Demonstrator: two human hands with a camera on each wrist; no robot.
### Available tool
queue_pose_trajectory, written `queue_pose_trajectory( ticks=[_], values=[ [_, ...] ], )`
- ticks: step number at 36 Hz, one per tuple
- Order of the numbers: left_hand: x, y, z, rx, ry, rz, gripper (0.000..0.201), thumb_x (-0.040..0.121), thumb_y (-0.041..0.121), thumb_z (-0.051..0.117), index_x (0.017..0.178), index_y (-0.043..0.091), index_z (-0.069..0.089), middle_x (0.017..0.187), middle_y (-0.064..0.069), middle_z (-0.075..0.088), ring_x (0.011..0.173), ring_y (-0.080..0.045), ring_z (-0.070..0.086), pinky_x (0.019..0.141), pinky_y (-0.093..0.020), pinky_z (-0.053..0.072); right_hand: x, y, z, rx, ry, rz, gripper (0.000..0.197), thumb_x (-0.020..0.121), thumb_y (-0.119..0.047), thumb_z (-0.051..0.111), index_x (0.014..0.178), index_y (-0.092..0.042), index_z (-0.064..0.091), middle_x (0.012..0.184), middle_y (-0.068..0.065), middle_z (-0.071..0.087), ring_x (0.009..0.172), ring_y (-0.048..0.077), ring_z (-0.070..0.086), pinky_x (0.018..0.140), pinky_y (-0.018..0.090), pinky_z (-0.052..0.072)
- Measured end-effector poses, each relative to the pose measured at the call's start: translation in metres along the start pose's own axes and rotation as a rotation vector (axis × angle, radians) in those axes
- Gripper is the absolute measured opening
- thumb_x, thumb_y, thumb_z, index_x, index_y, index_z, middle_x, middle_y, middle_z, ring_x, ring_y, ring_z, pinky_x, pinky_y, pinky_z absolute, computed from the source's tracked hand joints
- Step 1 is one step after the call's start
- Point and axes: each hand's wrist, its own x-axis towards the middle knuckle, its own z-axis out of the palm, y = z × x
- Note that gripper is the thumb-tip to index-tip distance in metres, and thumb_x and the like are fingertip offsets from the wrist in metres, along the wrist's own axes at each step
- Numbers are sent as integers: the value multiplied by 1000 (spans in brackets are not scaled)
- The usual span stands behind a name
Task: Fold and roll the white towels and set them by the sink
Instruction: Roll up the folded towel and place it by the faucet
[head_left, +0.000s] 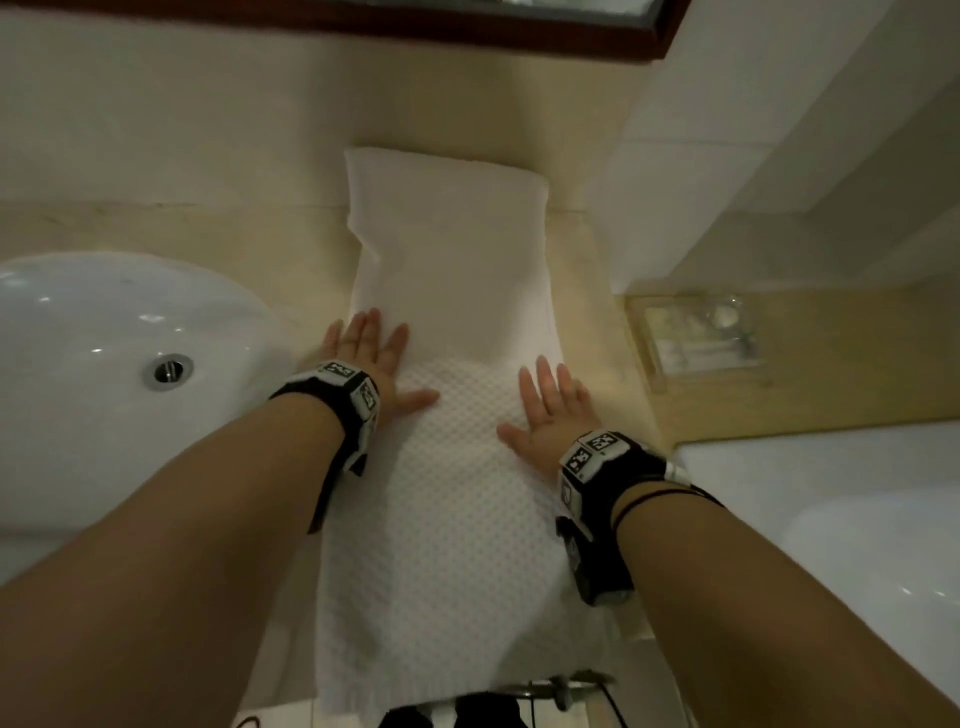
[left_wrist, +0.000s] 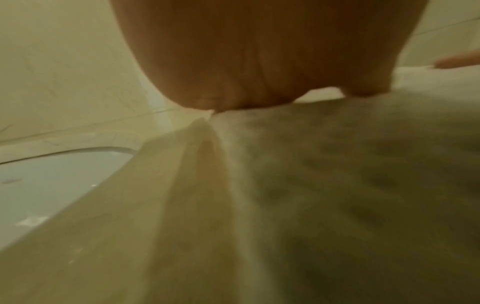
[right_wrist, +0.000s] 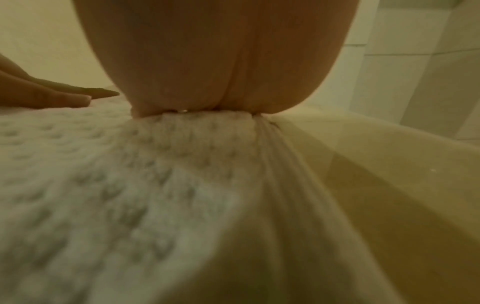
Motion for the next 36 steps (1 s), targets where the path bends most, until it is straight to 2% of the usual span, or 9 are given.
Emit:
queue_pose_trajectory(
  ticks=[4,10,15,19,22,25,30,33,36],
  values=[
    [-33,22,20,-19,-26,25,86,88,71,21,148,24,-17,154,-10,-26,144,-26,-20,115,-42,-13,-7,-8,2,-10,54,13,76,96,-57,21,148,-17,-19,154,6,-29,143,22,-24,115,37,-15],
    [-99,48,65,-44,-106,109,82,92,64,25,148,23,-18,152,-10,-31,142,-26,-24,116,-42,-13,-67,-13,41,-70,73,-252,81,95,-56,31,149,-18,-16,153,10,-29,142,25,-25,114,36,-16],
    [-134,51,100,-58,-47,32,78,94,61,20,148,22,-20,152,-7,-31,142,-24,-25,116,-40,-13,-102,2,82,-67,72,-256,83,81,-64,2,149,-19,-16,153,6,-29,142,25,-24,112,33,-17],
    [-152,62,119,-134,-1,-65,74,94,62,15,148,25,-19,153,-4,-31,142,-24,-25,116,-41,-13,-126,16,108,-2,94,-186,78,87,-63,5,149,-20,-15,154,5,-27,143,23,-22,113,33,-15],
    [-161,66,129,-185,5,-109,74,92,64,16,147,28,-19,152,-4,-31,142,-24,-25,116,-42,-14,-131,17,114,46,85,-145,67,100,-49,19,149,-20,-17,154,5,-28,143,24,-21,114,34,-14],
    [-174,65,140,-207,9,-101,78,89,69,18,146,31,-21,151,-4,-33,141,-23,-27,115,-42,-14,-135,13,109,84,57,-128,70,99,-51,20,149,-20,-18,153,6,-29,143,26,-22,115,35,-12],
    [-197,58,157,-191,-7,-80,102,80,73,42,146,30,-23,149,-5,-36,141,-23,-28,116,-39,-10,-151,12,113,1,-14,-169,117,74,-75,51,146,-22,-25,149,10,-37,140,31,-28,117,42,-12],
    [-208,53,163,-99,-10,-50,114,80,53,63,145,26,-27,149,-9,-36,142,-27,-24,118,-37,-3,-161,18,125,-88,6,-187,121,74,-60,66,145,-28,-26,150,8,-36,141,32,-26,116,45,-9],
    [-212,46,166,-163,72,-63,92,91,14,52,147,33,-19,154,-4,-27,145,-22,-14,119,-31,7,-167,22,127,-88,144,-179,86,92,-37,53,149,-34,-12,156,3,-21,145,27,-14,117,40,-3]
  ],
)
